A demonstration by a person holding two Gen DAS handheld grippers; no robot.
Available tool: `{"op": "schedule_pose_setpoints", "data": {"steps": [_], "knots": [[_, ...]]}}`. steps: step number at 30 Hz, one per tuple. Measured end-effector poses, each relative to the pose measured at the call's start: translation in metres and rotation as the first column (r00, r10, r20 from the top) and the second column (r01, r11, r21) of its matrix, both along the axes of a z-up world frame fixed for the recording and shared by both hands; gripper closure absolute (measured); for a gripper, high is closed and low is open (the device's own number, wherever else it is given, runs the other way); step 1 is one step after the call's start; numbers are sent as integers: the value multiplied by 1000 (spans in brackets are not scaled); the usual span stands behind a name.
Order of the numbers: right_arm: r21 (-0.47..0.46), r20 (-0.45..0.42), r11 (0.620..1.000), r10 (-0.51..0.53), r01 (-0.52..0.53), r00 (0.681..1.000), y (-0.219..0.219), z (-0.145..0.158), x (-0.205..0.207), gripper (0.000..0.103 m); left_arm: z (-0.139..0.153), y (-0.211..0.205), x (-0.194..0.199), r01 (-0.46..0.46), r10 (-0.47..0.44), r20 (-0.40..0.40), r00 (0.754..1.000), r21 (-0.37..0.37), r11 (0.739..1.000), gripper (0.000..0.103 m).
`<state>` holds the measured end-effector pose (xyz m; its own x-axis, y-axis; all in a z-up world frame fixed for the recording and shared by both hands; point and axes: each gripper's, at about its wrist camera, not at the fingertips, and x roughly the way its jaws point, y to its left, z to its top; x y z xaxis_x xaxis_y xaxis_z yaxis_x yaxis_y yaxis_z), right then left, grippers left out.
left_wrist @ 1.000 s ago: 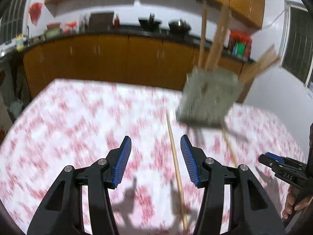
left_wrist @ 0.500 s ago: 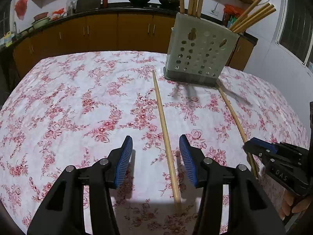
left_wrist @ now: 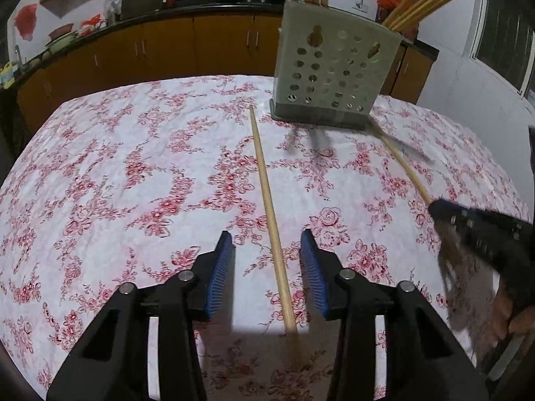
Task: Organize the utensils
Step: 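Lower the left tool onto the last loose chopstick and close it while the right tool grasps another, then lift the left tool's chopstick over the green holder while the right tool carries its chopstick alongside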
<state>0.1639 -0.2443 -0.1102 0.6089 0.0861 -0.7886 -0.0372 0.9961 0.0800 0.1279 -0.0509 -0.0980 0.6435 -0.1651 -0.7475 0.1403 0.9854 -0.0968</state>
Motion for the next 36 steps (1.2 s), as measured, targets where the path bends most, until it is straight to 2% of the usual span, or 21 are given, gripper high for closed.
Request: {"op": "schedule_pose_setpoints", "data": {"steps": [4,6,9,18,30,36], "knots": [[-6,9,999,-40,40,999,-14,0,8,95,-4,-6,4,11,-11,-12,1000,31,999,73],[-6,11,999,-50,51,999,-18,0,11,95,-4,-7,7,13,-12,-14,1000,39,999,84],[-7,14,998,-59,59,998,-22,-2,14,95,-4,-4,13,6,-6,-14,1000,55,998,95],[-13,37,999,-44,45,998,-22,-4,16,95,-4,27,51,-76,77,-11,997,63,995,95],[-3,43,999,-50,50,998,-21,-6,15,95,-5,36,53,-79,79,-17,997,6,997,95],[-4,42,999,-51,51,998,-20,-5,15,95,-5,34,51,-80,80,-17,997,7,997,95]]}}
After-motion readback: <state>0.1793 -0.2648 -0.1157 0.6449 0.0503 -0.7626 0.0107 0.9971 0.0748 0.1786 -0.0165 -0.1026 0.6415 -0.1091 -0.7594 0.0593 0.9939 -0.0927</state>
